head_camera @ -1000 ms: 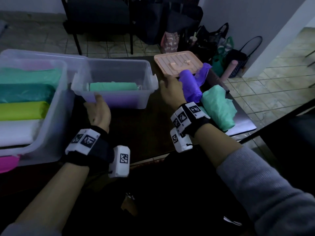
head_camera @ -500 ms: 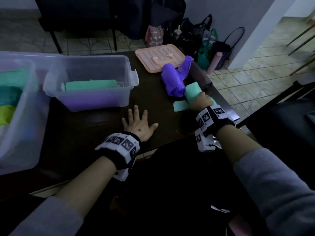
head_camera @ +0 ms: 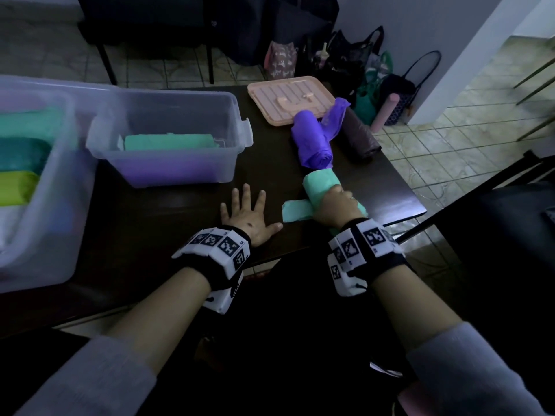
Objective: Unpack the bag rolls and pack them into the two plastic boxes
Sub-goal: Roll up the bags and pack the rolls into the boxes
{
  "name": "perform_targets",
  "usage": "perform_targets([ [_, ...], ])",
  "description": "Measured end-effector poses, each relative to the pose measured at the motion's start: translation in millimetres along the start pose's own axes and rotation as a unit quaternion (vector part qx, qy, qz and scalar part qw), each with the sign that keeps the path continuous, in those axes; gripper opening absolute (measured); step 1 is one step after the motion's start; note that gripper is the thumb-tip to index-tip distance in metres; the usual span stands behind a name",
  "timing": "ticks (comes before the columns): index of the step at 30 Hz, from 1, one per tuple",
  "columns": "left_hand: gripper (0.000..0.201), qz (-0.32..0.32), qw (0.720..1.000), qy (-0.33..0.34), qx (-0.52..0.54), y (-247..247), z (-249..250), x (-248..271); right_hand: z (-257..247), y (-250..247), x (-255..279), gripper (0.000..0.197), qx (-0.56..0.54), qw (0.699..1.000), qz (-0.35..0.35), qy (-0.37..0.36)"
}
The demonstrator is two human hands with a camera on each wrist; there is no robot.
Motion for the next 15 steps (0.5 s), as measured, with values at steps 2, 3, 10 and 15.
perform_targets([
  [2, 0.084, 0.003, 1.0, 0.007, 0.003, 0.3, -0.9, -0.7, -5.6, -1.1, 5.1, 0.065, -0.021, 0.999, -0.017, -0.022],
  [3, 0.084, 0.005, 1.0, 0.013, 0.007, -0.2, -1.8, -0.7, -7.7, -3.2, 5.0, 0.067, -0.039, 0.998, -0.022, -0.037],
  [10, 0.062, 0.108, 0.985, 0.045, 0.126, -15.8, -11.4, 9.1, -29.9, -29.8, 3.6, 0.051, -0.448, 0.88, -0.088, -0.131],
  [15, 0.077, 0.108, 0.927, 0.032, 0.358, -27.3, -4.3, 17.6, -36.2, -30.1, 11.3, 0.04, -0.658, 0.713, -0.178, -0.165],
])
Point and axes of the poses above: each hand's wrist, its own x-axis away from the middle knuckle, its own y-axis out of the palm, z = x × y, the point moved 1 cm from there along -x, towards the middle knuckle, and after that the axes turned 11 degrees about -z, right-handed, at the moved point
